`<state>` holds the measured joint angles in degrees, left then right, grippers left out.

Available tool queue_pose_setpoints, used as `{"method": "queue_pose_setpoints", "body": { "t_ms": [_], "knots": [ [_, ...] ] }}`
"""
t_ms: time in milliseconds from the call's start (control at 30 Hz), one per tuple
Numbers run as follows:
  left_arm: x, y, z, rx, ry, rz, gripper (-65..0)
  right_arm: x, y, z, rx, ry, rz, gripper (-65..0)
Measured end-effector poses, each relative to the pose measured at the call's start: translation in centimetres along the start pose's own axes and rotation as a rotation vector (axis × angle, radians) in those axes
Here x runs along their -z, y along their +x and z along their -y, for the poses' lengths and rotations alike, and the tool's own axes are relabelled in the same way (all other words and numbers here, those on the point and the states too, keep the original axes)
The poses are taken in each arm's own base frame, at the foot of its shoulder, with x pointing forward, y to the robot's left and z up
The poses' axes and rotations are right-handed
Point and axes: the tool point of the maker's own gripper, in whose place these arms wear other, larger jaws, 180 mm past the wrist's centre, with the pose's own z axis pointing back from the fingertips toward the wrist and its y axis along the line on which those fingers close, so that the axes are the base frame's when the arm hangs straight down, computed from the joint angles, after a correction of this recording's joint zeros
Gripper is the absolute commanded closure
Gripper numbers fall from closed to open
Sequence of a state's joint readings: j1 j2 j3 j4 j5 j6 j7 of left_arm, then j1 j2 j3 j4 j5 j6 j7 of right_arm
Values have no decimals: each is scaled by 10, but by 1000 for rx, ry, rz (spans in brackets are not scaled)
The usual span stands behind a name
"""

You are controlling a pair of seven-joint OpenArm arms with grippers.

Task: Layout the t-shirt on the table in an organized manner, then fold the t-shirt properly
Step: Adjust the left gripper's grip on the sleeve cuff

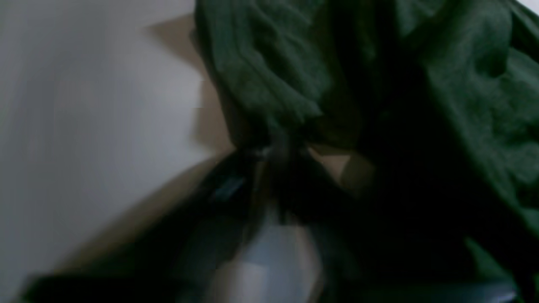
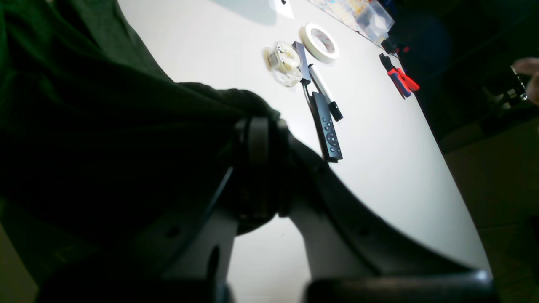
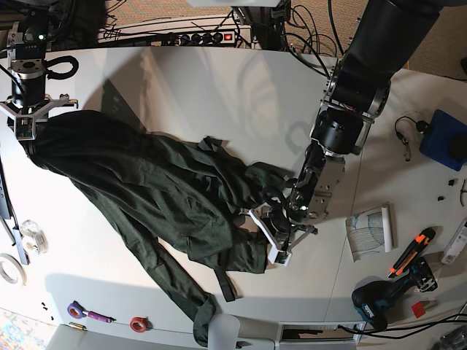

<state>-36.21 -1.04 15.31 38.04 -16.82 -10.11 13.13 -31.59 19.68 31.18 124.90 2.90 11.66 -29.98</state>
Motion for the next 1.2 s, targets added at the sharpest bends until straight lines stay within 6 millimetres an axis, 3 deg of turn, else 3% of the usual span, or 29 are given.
{"method": "queue_pose_setpoints", "body": {
  "t_ms": [100, 267, 433, 633, 800, 867, 1033, 1200],
  "knots": [
    [0, 3, 0, 22, 1, -1, -314, 0, 0, 0, 0, 0, 0, 0],
    [0, 22, -3, 30, 5, 65, -314, 0, 0, 0, 0, 0, 0, 0],
    [0, 30, -3, 29, 6, 118, -314, 0, 0, 0, 0, 0, 0, 0],
    [10, 1, 5, 52, 15, 125, -314, 0, 0, 0, -1, 0, 1, 0],
    [16, -4, 10, 47, 69, 156, -308, 0, 0, 0, 0, 0, 1, 0],
    [17, -3, 11, 47, 76, 157, -257, 0, 0, 0, 0, 0, 0, 0],
    [17, -5, 6, 49, 102, 140, -23, 0, 0, 0, 0, 0, 2, 0],
    [17, -7, 6, 103, 99, 117, 0, 1, 4, 1, 2, -3, 19, 0]
  ]
}}
